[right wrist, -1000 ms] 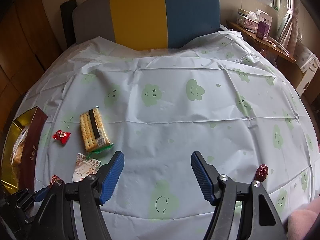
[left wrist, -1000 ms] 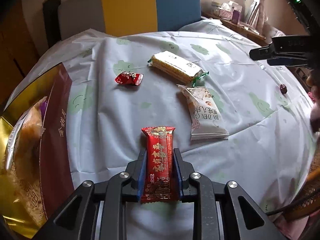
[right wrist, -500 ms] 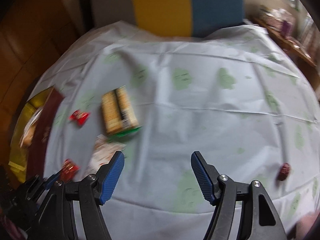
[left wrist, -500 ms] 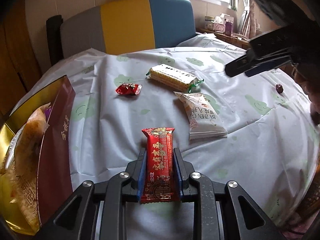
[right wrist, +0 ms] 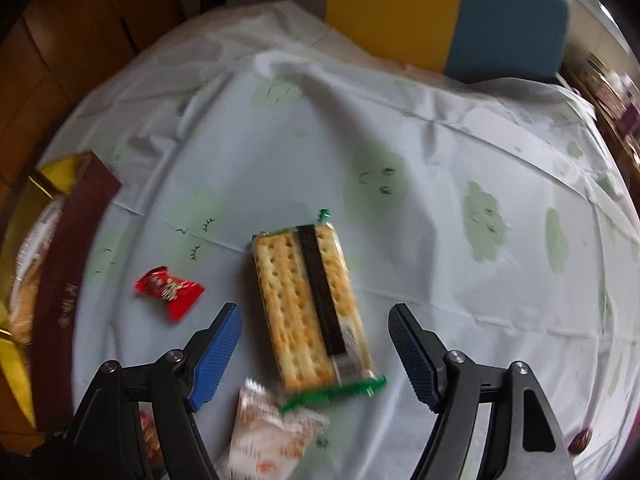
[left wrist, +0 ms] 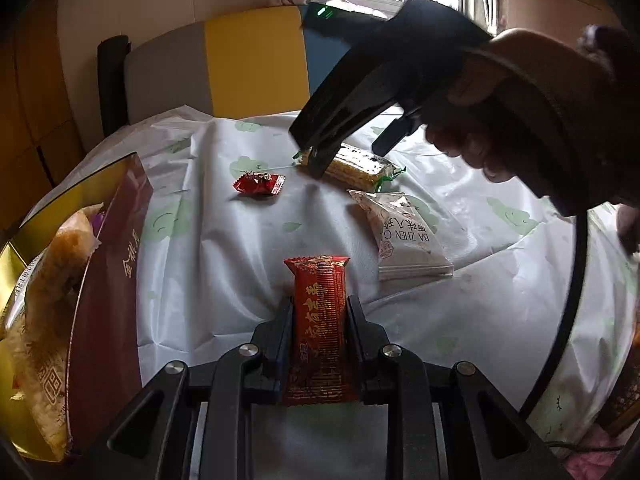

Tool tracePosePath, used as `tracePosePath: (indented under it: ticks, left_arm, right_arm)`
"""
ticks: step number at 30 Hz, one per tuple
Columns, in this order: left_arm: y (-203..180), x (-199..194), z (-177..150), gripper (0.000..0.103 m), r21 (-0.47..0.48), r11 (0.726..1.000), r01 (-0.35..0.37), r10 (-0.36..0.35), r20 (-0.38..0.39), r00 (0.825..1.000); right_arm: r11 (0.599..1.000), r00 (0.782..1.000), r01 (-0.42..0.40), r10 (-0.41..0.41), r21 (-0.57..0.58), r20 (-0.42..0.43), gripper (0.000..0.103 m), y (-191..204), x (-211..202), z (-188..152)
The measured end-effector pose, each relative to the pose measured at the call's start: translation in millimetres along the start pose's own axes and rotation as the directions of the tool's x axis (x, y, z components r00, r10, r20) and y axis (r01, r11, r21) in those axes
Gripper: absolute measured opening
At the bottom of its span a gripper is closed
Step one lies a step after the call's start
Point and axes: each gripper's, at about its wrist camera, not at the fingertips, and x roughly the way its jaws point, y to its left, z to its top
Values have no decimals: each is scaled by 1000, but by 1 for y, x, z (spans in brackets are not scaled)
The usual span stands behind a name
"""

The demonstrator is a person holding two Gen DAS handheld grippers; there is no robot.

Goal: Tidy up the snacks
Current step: 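Grasp the cracker pack with the right gripper while the left gripper holds the red bar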

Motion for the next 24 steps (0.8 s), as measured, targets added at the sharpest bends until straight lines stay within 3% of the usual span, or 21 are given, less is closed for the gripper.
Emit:
tracePosePath:
  ticks: [1,2,3,10,17,22,24]
  left_arm:
    - [1,0,0,25,-7,1000,3,-3,1,1000]
    - [1,0,0,25,-11,1000,5,-5,2,1000]
    - [1,0,0,25,-12,1000,5,-5,3,1000]
    - [0,-1,-1,25,-14,1000,4,-4,0,1000]
    - [2,0,0,25,-21,1000,4,-4,-6,1000]
    - [0,0,1,25,-21,1000,-2,2,-13,1000]
    - [0,0,1,25,-17,1000,-5,5,-15,1000]
  right_arm:
    - [1000,1000,12,-12,-13,-24,72,4,7,3]
    - [999,999,21,-22,-24,-32,54,6,10,4]
    - [999,1000,16,-17,-29,-24,50,8,9,5]
    - [995,993,100,-97,-27,73,49,-3,-35,0]
    - [988,990,142,-141,55,-14,49,-43,-50,-45]
    - [980,981,162,-148,111,-127,49,-65,-31,-92]
    - [980,992,113,-101,163,-79,49,-74,-31,-103]
